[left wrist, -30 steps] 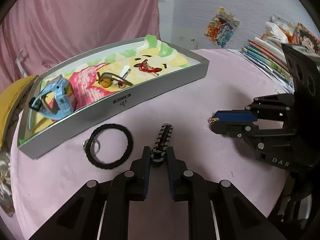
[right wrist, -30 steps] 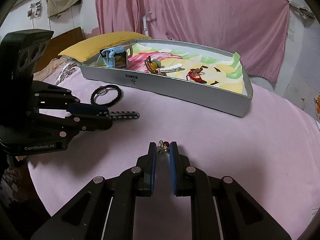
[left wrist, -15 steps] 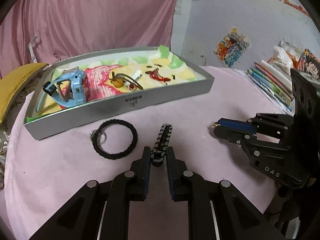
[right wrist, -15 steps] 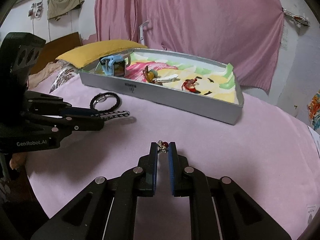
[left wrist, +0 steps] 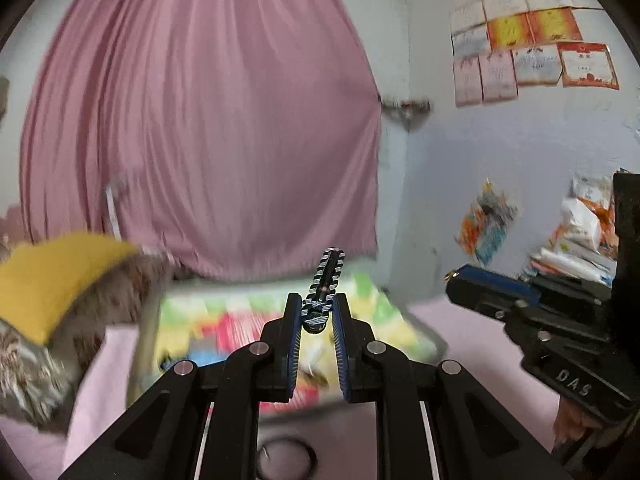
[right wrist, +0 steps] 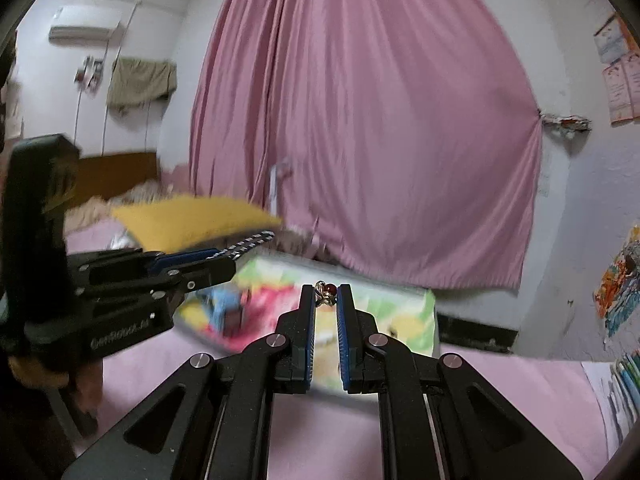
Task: Organize jewelry
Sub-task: 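Lift the earring and chain bracelet and carry them over the tray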
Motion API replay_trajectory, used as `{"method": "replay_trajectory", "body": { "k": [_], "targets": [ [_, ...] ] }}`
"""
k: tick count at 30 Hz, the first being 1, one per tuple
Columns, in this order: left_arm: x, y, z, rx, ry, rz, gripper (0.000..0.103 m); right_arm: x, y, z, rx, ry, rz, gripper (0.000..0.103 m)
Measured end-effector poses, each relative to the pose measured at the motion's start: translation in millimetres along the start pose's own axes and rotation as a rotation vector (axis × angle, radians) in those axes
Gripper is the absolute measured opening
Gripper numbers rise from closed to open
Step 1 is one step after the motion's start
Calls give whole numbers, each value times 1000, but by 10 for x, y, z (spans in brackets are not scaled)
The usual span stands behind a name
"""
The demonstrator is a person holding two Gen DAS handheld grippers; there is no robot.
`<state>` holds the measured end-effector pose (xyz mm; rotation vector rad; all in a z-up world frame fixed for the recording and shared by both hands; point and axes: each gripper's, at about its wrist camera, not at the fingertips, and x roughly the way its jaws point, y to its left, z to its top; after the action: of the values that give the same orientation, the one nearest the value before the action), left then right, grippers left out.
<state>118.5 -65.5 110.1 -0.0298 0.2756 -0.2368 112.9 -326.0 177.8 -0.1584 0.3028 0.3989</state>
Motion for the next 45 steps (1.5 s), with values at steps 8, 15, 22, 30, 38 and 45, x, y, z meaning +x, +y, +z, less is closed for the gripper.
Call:
{"method": "replay_trajectory", "body": {
  "k": [8,15,22,30,38,45],
  "targets": [
    [350,25,105,6,-32,31,14,425,-143,72,73,-52,-39,9],
    [780,196,39,-29,62,22,14,909,-385,-24,155,0,-47,9],
    [1091,327,-122,-62,230,9,14,1321,-547,-271,200,207,-10,9],
    [1257,313,-299,-50,394,-12,14,1627,-554,-589,223,379,64,9],
    [1292,273,-343,-10,454,-24,14,1621,-462,-635,169,427,71,9],
    [1348,225,-396,16,502,-26,15,1632,-428,-630,149,460,72,9]
  ]
}}
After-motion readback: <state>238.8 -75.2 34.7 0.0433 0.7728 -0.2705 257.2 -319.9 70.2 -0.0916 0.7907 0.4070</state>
